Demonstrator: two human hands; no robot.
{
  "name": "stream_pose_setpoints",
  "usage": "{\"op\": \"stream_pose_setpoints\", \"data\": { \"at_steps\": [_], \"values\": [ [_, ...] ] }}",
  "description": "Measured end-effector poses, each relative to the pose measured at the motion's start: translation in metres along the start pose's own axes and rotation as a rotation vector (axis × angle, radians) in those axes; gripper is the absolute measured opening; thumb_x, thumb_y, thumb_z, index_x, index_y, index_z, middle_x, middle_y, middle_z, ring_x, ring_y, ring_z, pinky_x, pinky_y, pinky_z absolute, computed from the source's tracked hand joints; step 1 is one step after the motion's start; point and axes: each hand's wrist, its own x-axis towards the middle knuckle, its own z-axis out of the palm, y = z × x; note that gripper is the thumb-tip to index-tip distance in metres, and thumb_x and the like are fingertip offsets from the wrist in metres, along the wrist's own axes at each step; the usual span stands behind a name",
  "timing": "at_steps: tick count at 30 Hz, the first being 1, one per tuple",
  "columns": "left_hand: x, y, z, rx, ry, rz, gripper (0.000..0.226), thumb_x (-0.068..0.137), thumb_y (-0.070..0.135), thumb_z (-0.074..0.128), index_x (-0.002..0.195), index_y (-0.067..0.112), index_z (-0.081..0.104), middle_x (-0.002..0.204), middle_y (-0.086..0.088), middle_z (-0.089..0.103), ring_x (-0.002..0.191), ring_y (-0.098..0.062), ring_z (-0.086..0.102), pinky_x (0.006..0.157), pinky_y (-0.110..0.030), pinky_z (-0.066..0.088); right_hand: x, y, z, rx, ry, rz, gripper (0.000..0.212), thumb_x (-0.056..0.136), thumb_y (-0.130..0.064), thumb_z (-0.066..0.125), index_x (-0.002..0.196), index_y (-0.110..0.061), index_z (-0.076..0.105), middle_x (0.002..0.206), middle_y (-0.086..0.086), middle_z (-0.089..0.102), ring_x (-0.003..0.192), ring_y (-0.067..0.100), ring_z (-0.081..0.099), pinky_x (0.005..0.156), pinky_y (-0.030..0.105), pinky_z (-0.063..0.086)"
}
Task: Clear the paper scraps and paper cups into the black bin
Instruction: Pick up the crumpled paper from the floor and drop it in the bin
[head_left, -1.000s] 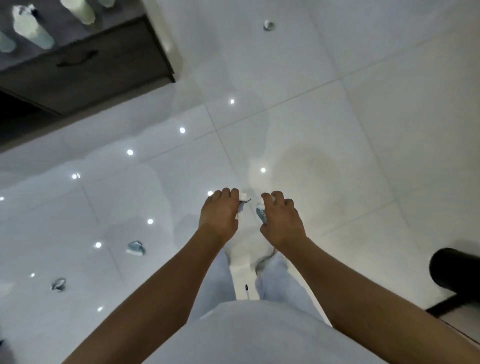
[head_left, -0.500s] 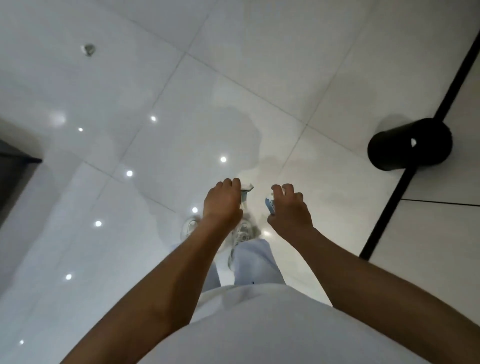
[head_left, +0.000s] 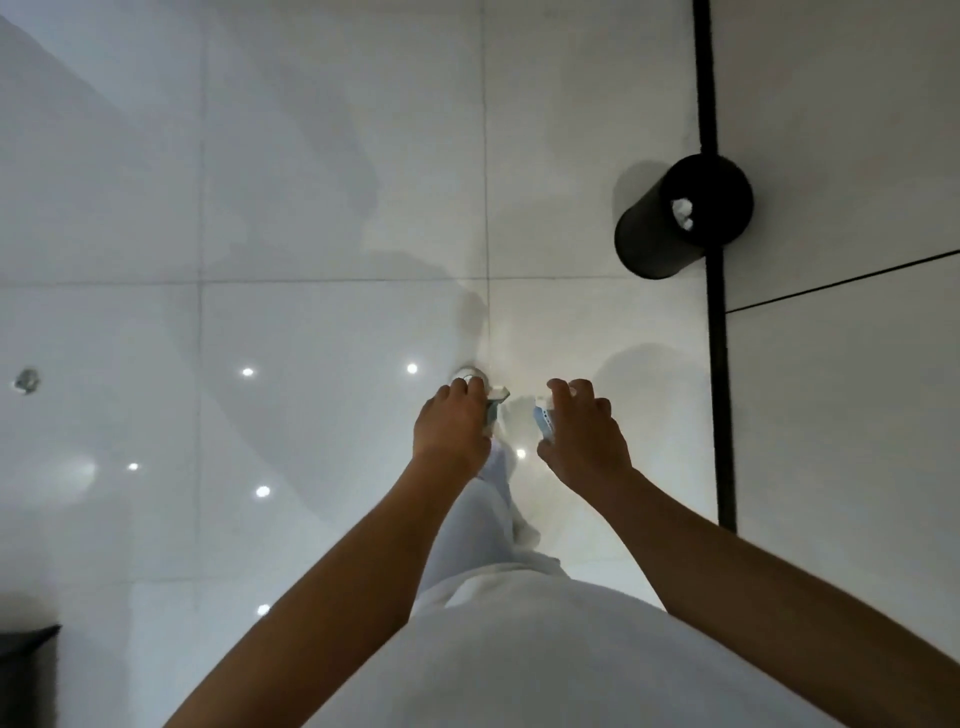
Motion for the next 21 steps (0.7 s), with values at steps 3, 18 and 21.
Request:
{"op": "stream_pose_setpoints", "data": {
  "at_steps": [3, 18, 21],
  "values": [
    [0.042, 0.014, -0.025, 0.033, -0.02, 0.044, 0.039, 0.088, 0.019, 0.057, 0.123, 0.012, 0.043, 0.117, -0.006, 0.054, 0.103, -0.023, 0.053, 0.078, -0.027, 0.04, 0.028, 0.011, -0.027, 0.053, -0.021, 0.077, 0.061, 0.083, -0.019, 0.063, 0.135, -0.016, 0.032, 0.131, 0.011, 0.037, 0.105, 0.032, 0.049, 0.081, 0.034, 0.045],
    [0.256, 0.154, -0.095, 0.214, -0.162, 0.183, 0.043, 0.082, 0.013, 0.057, 0.121, 0.011, 0.042, 0.116, -0.005, 0.052, 0.106, -0.023, 0.051, 0.075, -0.029, 0.04, 0.18, 0.127, -0.141, 0.291, 0.091, 0.262, 0.058, 0.092, -0.032, 0.057, 0.141, -0.016, 0.031, 0.141, 0.012, 0.036, 0.119, 0.03, 0.048, 0.099, 0.041, 0.046],
    [0.296, 0.203, -0.094, 0.185, -0.151, 0.184, 0.042, 0.082, 0.013, 0.058, 0.121, 0.011, 0.043, 0.115, -0.005, 0.053, 0.104, -0.023, 0.052, 0.079, -0.029, 0.042, 0.212, 0.175, -0.163, 0.336, 0.051, 0.309, 0.063, 0.088, -0.028, 0.064, 0.141, -0.017, 0.03, 0.14, 0.011, 0.036, 0.116, 0.03, 0.049, 0.098, 0.038, 0.046]
  ]
}}
